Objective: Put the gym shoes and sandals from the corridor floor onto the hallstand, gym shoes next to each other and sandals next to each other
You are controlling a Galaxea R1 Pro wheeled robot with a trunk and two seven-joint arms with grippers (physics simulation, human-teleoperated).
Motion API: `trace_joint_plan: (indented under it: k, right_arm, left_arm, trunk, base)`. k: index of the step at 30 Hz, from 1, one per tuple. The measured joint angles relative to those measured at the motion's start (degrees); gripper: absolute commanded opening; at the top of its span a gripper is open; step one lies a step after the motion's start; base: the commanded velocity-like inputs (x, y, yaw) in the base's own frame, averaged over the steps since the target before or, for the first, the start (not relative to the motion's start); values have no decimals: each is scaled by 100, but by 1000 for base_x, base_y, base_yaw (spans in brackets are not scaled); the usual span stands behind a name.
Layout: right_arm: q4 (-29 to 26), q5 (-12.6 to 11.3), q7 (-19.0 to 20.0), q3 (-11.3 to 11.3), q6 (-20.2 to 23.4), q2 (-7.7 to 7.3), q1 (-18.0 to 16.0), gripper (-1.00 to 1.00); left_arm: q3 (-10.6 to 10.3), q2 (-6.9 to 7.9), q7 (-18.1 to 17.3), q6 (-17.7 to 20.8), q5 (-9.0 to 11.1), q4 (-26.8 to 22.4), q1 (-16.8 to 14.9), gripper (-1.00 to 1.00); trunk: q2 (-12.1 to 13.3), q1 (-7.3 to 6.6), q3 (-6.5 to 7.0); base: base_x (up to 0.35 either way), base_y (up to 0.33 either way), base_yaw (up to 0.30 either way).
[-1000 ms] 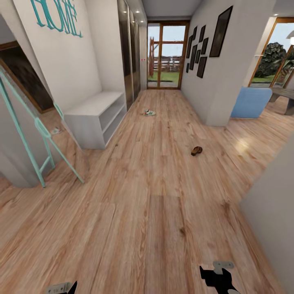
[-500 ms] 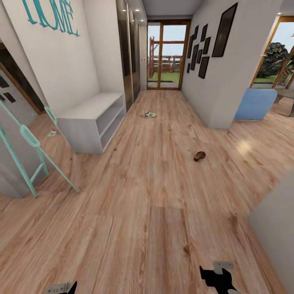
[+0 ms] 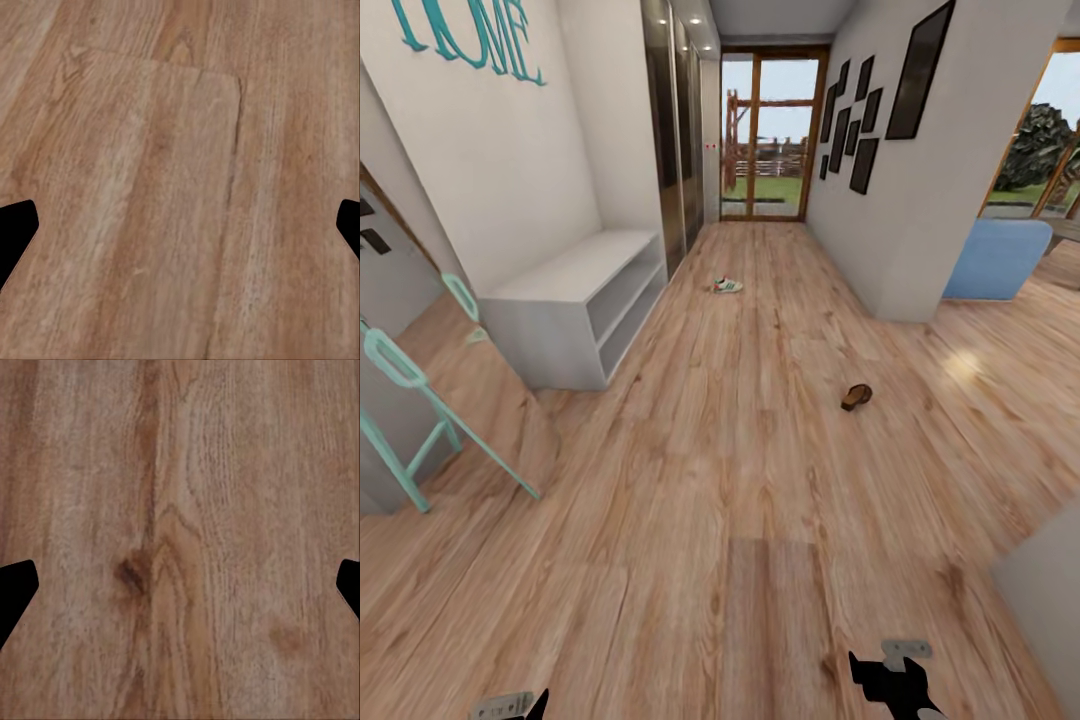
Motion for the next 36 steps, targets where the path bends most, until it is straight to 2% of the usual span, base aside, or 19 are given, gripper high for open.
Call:
trace_joint_plan:
  k: [36]
  right_arm:
    - [0, 0, 6, 0, -1, 0, 0, 100]
  left_arm:
    - [1, 0, 0, 0, 0, 0, 1, 100]
  trunk:
    - [0, 0, 0]
  base:
    - [336, 0, 0]
